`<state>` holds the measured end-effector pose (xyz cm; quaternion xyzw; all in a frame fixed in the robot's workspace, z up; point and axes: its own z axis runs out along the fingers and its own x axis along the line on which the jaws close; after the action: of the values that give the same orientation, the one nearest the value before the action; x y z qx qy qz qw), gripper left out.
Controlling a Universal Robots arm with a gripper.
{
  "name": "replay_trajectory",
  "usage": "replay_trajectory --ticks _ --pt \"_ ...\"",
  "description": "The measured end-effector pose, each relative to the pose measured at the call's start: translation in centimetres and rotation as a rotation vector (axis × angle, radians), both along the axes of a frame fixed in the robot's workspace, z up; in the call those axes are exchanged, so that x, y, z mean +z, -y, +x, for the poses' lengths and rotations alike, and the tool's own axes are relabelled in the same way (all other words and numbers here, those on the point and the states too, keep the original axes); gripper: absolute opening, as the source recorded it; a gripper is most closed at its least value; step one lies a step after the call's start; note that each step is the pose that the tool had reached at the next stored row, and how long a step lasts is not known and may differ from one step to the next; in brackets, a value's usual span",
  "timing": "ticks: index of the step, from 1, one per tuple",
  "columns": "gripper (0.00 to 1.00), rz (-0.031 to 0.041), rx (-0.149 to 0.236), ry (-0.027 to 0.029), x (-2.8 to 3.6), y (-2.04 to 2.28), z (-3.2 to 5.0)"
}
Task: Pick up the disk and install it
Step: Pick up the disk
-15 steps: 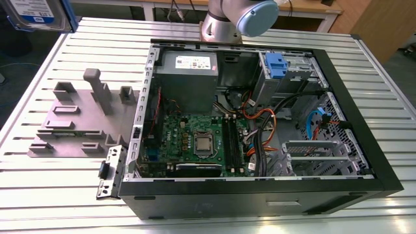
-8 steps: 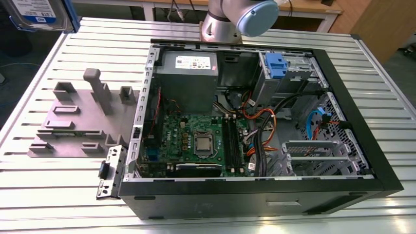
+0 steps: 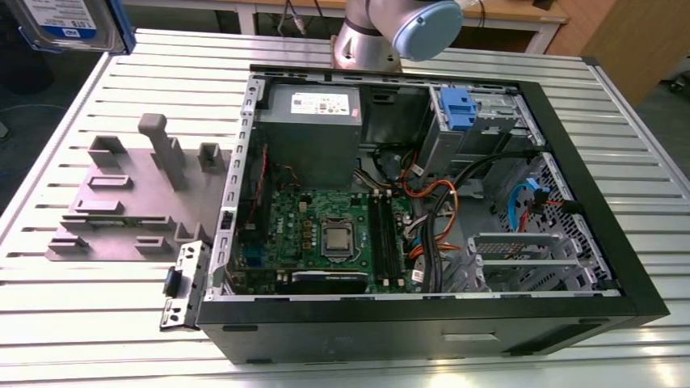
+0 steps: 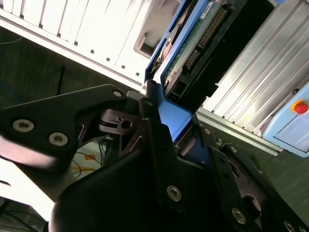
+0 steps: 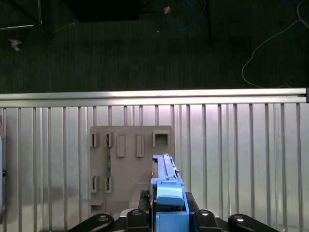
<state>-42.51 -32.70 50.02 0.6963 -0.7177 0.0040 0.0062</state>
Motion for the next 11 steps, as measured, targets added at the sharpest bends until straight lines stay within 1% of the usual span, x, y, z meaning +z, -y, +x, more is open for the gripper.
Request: replay_trajectory --ticks 11 --pt "0.36 0.0000 0.000 0.0000 0.00 0.00 0.80"
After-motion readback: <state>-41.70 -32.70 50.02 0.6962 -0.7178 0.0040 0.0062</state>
